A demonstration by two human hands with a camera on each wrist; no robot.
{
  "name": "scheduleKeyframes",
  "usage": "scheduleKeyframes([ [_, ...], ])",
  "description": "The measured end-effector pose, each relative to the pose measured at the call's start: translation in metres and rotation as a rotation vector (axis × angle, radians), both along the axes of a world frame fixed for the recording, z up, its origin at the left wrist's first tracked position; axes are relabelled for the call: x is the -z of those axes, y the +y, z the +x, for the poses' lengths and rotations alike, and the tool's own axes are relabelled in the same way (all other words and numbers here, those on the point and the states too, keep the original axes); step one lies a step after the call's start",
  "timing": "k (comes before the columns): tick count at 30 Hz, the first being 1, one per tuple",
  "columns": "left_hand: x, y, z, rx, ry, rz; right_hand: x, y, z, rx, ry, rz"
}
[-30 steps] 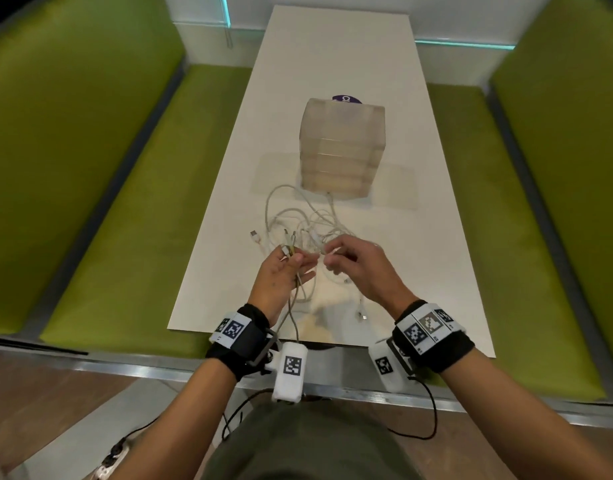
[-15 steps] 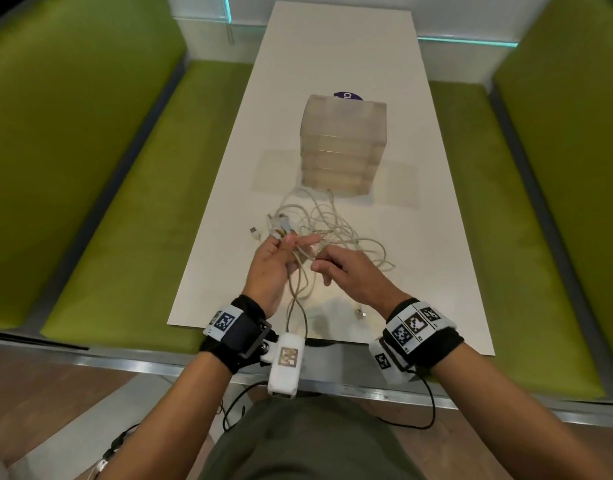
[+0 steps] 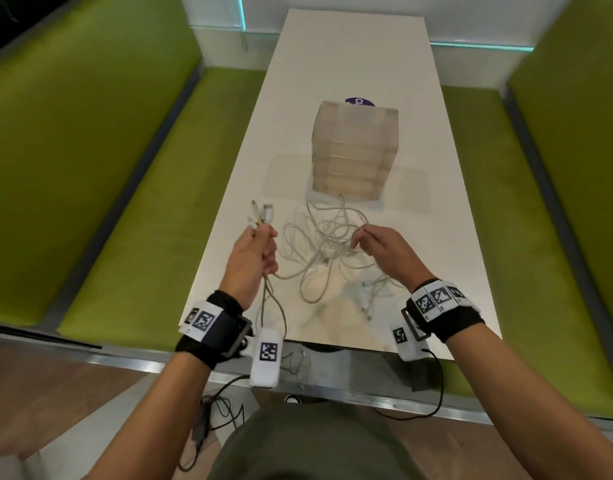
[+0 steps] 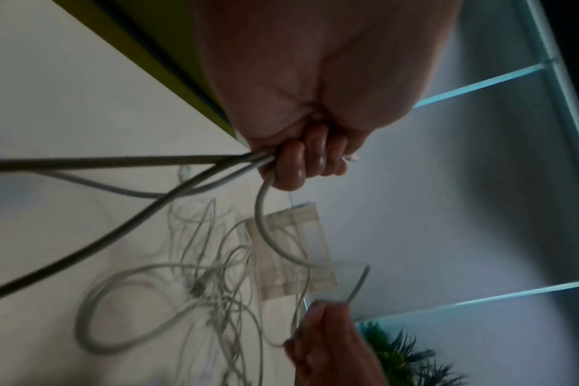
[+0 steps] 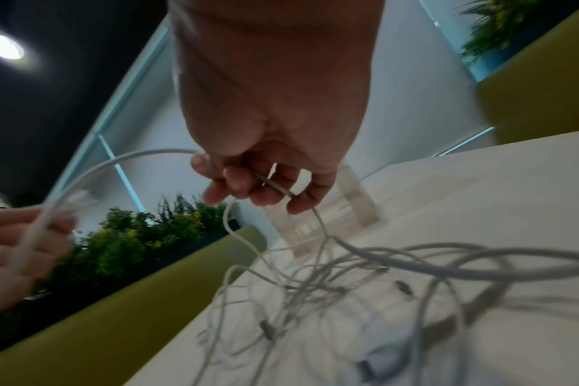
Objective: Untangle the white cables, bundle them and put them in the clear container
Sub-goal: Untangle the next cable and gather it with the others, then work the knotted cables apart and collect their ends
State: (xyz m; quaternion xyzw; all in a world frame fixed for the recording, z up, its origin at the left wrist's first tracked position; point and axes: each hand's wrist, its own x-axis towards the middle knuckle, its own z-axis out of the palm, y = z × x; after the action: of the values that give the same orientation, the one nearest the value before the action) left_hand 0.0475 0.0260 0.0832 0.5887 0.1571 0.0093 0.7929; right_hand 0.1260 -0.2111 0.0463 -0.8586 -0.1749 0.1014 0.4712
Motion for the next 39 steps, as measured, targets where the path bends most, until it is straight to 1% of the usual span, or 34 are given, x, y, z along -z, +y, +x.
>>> scheduleKeyframes([
  [2, 0.006, -0.013, -0.001, 0.068, 0.046, 0.067, -0.006, 0.011, -0.005, -0.005, 0.016, 0.011],
  [5, 0.012, -0.032, -0.002, 0.188, 0.07, 0.15, -0.015, 0.027, -0.014, 0.028, -0.009, -0.066],
  [8, 0.014, -0.047, -0.002, 0.219, 0.013, 0.207, -0.023, 0.042, -0.026, -0.079, -0.1, -0.165],
  [10, 0.014, -0.052, -0.001, 0.164, -0.002, 0.17, -0.027, 0.048, -0.033, -0.146, -0.112, -0.19],
  [13, 0.016, -0.049, 0.0, 0.089, -0.017, 0.109, -0.029, 0.049, -0.034, -0.201, -0.09, -0.206],
  [16, 0.009, -0.038, 0.0, 0.034, -0.076, -0.032, -0.018, 0.041, -0.025, -0.271, -0.06, -0.275],
  [18, 0.001, -0.022, 0.0, -0.04, -0.099, -0.157, -0.006, 0.028, -0.016, -0.243, -0.026, -0.261],
  [21, -0.009, 0.01, -0.001, -0.195, -0.124, -0.29, 0.007, 0.002, -0.005, -0.137, 0.015, -0.269],
  [23, -0.013, 0.029, -0.003, -0.274, -0.13, -0.288, 0.012, -0.011, 0.0, -0.084, 0.032, -0.265],
  [25, -0.01, 0.036, -0.002, -0.3, -0.097, -0.171, 0.012, -0.012, 0.001, -0.07, 0.004, -0.245],
  [27, -0.004, 0.028, -0.002, -0.263, -0.034, 0.005, 0.006, -0.005, 0.001, -0.078, -0.039, -0.24],
  [29, 0.003, 0.011, -0.004, -0.16, 0.048, 0.196, 0.0, 0.009, -0.001, -0.13, -0.088, -0.233],
  [31, 0.008, -0.01, -0.007, -0.037, 0.105, 0.313, -0.004, 0.023, -0.005, -0.201, -0.16, -0.217],
  [33, 0.008, -0.031, -0.01, 0.086, 0.123, 0.345, -0.007, 0.035, -0.011, -0.266, -0.224, -0.263],
  [35, 0.006, -0.045, -0.01, 0.194, 0.137, 0.344, -0.013, 0.043, -0.014, -0.284, -0.286, -0.341],
  [37, 0.005, -0.048, -0.01, 0.254, 0.14, 0.356, -0.017, 0.046, -0.014, -0.287, -0.318, -0.383],
  [39, 0.006, -0.046, -0.007, 0.279, 0.14, 0.373, -0.019, 0.046, -0.014, -0.296, -0.321, -0.38],
])
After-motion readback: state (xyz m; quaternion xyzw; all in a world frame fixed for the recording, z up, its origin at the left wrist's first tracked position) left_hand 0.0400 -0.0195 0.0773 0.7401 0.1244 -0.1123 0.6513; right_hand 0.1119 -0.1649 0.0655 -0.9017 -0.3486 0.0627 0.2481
